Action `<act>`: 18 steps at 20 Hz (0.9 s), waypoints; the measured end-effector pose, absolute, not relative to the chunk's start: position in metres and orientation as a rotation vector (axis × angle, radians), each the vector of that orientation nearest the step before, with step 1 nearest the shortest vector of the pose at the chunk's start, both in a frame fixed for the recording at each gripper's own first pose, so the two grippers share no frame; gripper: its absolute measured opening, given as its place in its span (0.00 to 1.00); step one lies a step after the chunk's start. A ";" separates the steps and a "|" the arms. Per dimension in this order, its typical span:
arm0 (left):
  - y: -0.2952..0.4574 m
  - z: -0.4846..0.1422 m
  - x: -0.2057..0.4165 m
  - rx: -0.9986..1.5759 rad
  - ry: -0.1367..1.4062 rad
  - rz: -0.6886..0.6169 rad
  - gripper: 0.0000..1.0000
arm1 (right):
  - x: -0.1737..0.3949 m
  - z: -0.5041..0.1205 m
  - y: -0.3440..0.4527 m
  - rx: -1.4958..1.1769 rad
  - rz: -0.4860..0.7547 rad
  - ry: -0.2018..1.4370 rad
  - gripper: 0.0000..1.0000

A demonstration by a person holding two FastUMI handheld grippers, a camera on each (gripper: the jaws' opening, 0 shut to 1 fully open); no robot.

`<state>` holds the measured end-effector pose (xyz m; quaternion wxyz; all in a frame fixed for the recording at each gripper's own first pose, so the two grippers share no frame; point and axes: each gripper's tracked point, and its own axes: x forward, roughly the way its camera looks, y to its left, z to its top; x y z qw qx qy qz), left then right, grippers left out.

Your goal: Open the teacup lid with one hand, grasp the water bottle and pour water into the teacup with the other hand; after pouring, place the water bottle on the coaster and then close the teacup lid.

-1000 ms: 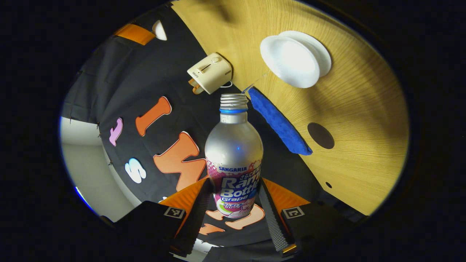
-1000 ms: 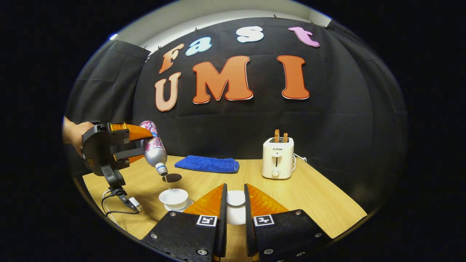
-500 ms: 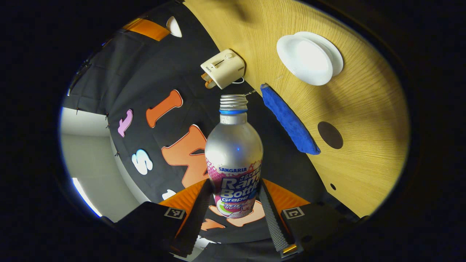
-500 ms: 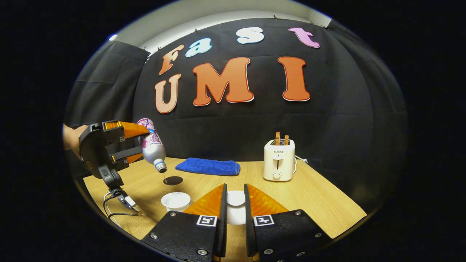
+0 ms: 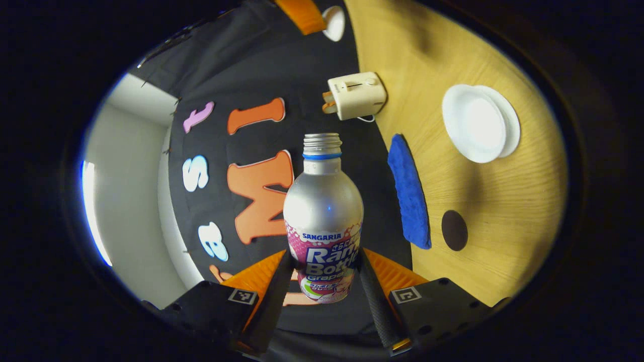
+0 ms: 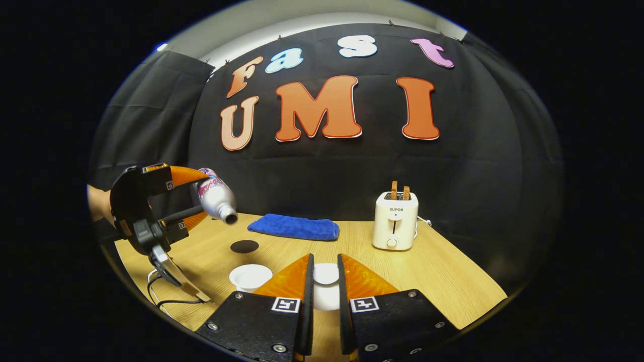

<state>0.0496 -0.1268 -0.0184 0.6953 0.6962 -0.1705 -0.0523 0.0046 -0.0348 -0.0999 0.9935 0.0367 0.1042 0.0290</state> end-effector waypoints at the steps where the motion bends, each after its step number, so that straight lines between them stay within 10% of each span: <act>1: -0.119 -0.016 0.052 1.474 -0.365 -0.110 0.84 | 0.006 -0.099 -0.031 0.071 0.062 0.209 0.22; 18: -0.070 -0.038 0.127 0.213 -0.103 -0.100 0.81 | 0.042 -0.078 0.024 0.019 0.132 0.205 0.22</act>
